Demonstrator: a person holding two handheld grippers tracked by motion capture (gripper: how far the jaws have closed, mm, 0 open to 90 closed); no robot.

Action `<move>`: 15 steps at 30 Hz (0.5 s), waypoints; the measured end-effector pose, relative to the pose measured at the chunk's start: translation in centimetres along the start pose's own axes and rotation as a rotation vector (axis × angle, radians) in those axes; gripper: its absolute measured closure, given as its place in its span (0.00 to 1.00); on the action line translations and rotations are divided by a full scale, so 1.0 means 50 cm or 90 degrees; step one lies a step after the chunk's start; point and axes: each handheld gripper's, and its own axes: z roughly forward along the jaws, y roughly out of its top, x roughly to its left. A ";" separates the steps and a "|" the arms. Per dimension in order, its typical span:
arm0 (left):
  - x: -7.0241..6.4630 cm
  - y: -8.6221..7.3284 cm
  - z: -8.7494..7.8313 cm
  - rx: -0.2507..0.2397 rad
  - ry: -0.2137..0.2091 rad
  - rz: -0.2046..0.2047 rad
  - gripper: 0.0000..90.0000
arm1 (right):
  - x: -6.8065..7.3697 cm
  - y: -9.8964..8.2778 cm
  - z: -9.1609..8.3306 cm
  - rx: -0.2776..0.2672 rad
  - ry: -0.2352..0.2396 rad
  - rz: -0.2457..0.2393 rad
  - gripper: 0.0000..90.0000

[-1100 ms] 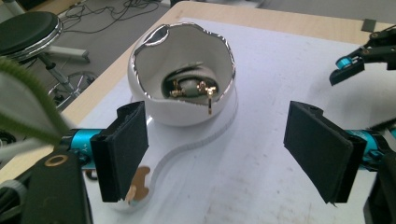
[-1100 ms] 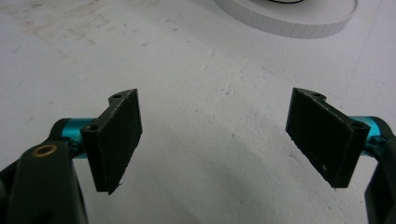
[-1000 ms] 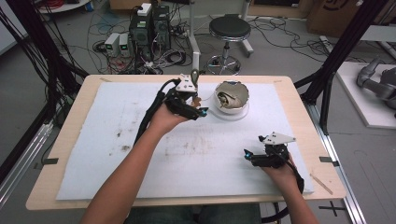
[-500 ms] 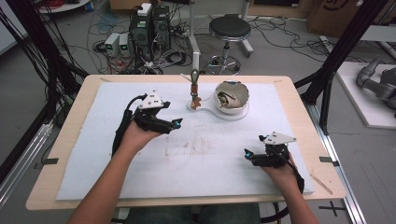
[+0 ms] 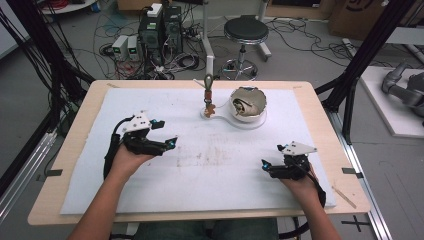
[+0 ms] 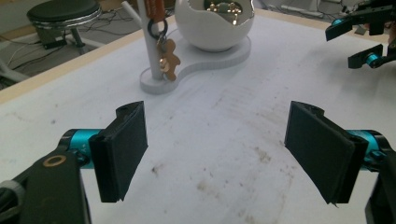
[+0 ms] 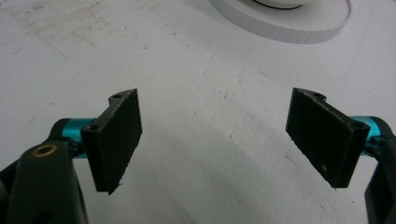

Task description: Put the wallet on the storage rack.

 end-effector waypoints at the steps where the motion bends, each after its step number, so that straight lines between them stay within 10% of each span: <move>1: 0.002 -0.007 -0.007 -0.002 0.003 -0.002 0.23 | 0.000 0.000 -0.001 -0.001 -0.002 0.002 0.21; 15: 0.040 -0.091 -0.089 -0.021 0.047 -0.047 0.23 | -0.001 -0.002 -0.003 -0.008 -0.006 0.016 0.21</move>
